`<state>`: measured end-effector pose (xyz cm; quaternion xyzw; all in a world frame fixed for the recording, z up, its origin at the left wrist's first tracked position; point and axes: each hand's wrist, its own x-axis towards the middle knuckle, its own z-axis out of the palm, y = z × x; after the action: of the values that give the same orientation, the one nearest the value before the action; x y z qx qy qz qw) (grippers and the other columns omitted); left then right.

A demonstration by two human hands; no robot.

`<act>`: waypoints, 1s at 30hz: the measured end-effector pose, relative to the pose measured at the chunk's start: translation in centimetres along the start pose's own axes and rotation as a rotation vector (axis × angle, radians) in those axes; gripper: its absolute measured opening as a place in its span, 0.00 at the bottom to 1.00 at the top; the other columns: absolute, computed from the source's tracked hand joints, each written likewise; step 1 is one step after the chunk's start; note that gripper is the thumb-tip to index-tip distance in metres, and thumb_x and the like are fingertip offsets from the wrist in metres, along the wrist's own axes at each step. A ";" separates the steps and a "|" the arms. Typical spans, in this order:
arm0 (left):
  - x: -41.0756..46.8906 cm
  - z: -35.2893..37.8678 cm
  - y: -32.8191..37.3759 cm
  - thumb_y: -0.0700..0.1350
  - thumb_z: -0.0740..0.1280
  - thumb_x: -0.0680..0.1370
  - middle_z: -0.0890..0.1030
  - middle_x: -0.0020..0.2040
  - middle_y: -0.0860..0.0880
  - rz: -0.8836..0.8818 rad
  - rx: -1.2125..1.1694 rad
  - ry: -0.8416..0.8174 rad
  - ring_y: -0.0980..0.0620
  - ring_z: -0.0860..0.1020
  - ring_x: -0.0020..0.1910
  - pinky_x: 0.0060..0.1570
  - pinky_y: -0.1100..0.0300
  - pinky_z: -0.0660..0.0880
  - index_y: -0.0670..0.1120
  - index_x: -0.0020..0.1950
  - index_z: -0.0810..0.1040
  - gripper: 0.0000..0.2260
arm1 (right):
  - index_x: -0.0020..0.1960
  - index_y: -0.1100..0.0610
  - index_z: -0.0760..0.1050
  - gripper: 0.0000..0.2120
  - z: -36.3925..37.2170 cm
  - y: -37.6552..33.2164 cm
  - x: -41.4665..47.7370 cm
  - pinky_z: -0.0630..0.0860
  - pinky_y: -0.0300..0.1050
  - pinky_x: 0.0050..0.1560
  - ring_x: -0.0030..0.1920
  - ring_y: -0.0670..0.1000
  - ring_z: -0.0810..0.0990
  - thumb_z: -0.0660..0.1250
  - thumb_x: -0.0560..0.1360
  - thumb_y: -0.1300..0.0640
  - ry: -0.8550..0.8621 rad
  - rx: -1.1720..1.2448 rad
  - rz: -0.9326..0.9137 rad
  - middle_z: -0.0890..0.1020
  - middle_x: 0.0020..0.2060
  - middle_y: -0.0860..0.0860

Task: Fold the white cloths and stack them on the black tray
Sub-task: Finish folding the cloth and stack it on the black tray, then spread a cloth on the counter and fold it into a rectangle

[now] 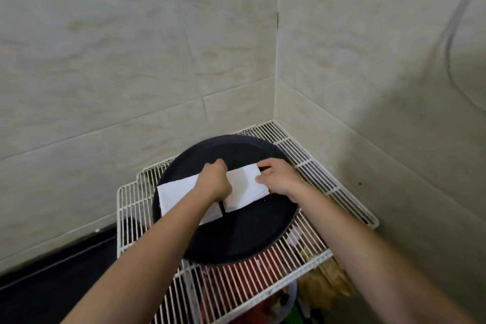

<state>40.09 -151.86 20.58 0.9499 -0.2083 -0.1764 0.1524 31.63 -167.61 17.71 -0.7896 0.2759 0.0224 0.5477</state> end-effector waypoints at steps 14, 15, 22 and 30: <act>-4.5 -5.9 0.0 0.49 0.71 0.76 0.75 0.67 0.46 0.077 -0.423 0.108 0.47 0.76 0.62 0.59 0.53 0.76 0.45 0.70 0.71 0.24 | 0.71 0.50 0.70 0.22 -3.2 -4.1 -3.0 0.75 0.50 0.61 0.63 0.53 0.77 0.63 0.79 0.44 0.282 -0.451 -0.299 0.78 0.65 0.50; -5.7 -7.1 -0.8 0.49 0.71 0.77 0.75 0.65 0.46 0.102 -0.588 0.143 0.48 0.77 0.60 0.59 0.51 0.77 0.46 0.68 0.72 0.21 | 0.71 0.50 0.70 0.21 -3.3 -4.8 -3.4 0.74 0.50 0.62 0.63 0.53 0.77 0.62 0.80 0.44 0.322 -0.410 -0.349 0.77 0.66 0.51; -16.1 -8.5 -13.2 0.57 0.62 0.81 0.66 0.75 0.40 0.025 -0.112 0.838 0.39 0.66 0.73 0.70 0.45 0.66 0.45 0.73 0.69 0.25 | 0.77 0.53 0.63 0.27 4.1 -9.3 -6.4 0.65 0.51 0.72 0.74 0.53 0.65 0.55 0.82 0.41 0.275 -0.431 -0.687 0.67 0.74 0.53; -31.3 -3.3 -28.6 0.67 0.49 0.77 0.46 0.82 0.43 -0.475 0.300 0.750 0.39 0.45 0.80 0.72 0.34 0.54 0.53 0.80 0.56 0.34 | 0.81 0.50 0.53 0.32 25.3 -11.2 -12.7 0.51 0.57 0.79 0.80 0.57 0.50 0.51 0.82 0.37 -0.062 -0.669 -1.141 0.51 0.81 0.56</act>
<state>24.56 -112.28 21.69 0.9810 0.0613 0.1812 0.0336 32.83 -137.44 21.46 -0.9384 -0.2233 -0.1639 0.2064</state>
